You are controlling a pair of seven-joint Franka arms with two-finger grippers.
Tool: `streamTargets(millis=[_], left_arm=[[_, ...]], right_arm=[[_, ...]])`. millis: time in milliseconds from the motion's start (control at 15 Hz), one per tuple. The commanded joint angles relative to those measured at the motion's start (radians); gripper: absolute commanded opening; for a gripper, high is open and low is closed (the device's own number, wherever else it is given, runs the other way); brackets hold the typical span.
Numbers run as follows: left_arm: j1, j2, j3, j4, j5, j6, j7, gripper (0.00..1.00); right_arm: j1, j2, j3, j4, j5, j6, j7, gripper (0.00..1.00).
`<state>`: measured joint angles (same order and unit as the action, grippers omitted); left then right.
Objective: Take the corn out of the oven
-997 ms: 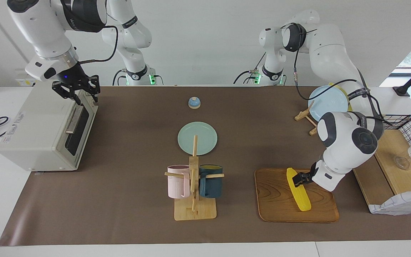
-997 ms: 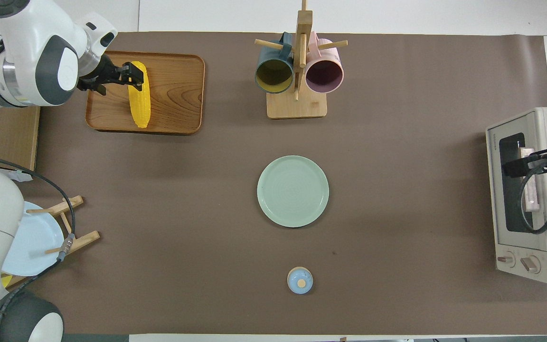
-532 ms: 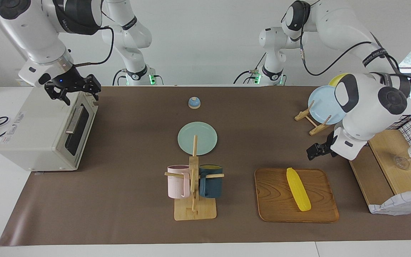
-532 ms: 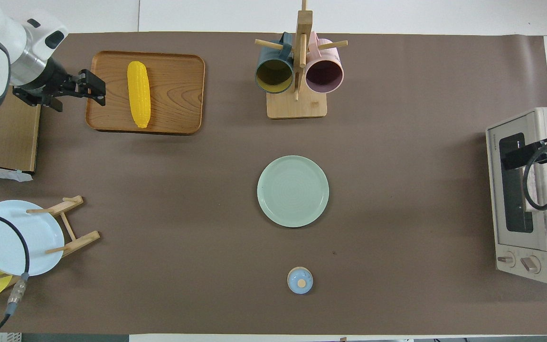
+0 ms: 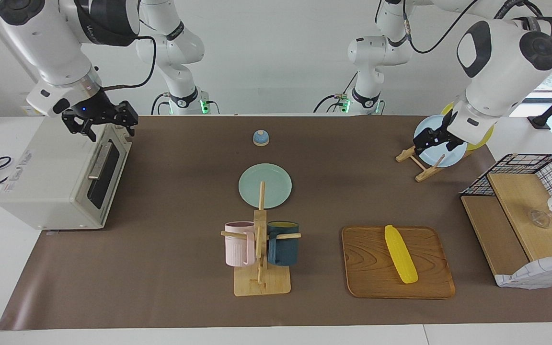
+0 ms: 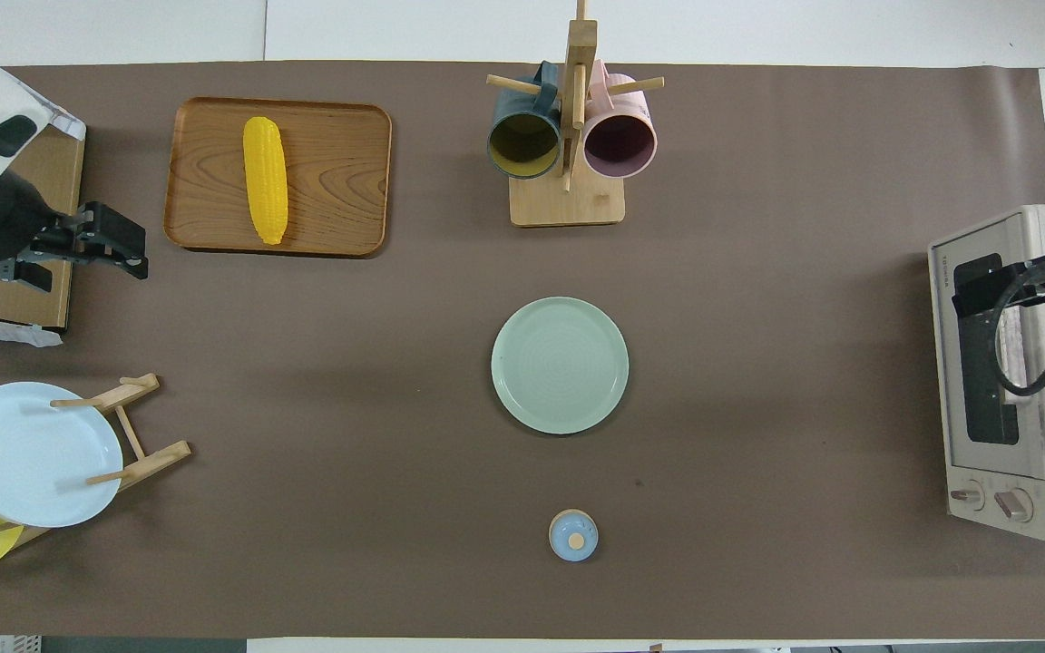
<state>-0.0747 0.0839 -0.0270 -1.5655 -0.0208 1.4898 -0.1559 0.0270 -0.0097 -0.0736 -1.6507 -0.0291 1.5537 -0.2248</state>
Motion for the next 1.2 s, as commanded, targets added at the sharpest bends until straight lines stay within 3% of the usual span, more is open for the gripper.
streamTargets(millis=[0,266,731,1130], left_arm=[[-0.01,-0.11,0.006,-0.14,0.01,0.021,-0.014,1.0],[-0.013,-0.096,0.004,-0.09,-0.01,0.023,-0.013,1.0],[-0.011,-0.11,0.006,-0.1,-0.011,0.009,-0.005,1.0],[-0.011,-0.112,0.006,-0.093,-0.008,0.027,0.004,1.0]], right_arm=[[0.002,0.007,-0.005,0.015,-0.002,-0.024,0.016,1.0],[-0.033,0.014,0.017,0.026,0.002,-0.014,0.045,1.0],[-0.058,0.023,0.035,0.032,0.008,0.006,0.103,1.0],[-0.053,0.017,0.037,0.064,0.008,-0.055,0.116,1.0]])
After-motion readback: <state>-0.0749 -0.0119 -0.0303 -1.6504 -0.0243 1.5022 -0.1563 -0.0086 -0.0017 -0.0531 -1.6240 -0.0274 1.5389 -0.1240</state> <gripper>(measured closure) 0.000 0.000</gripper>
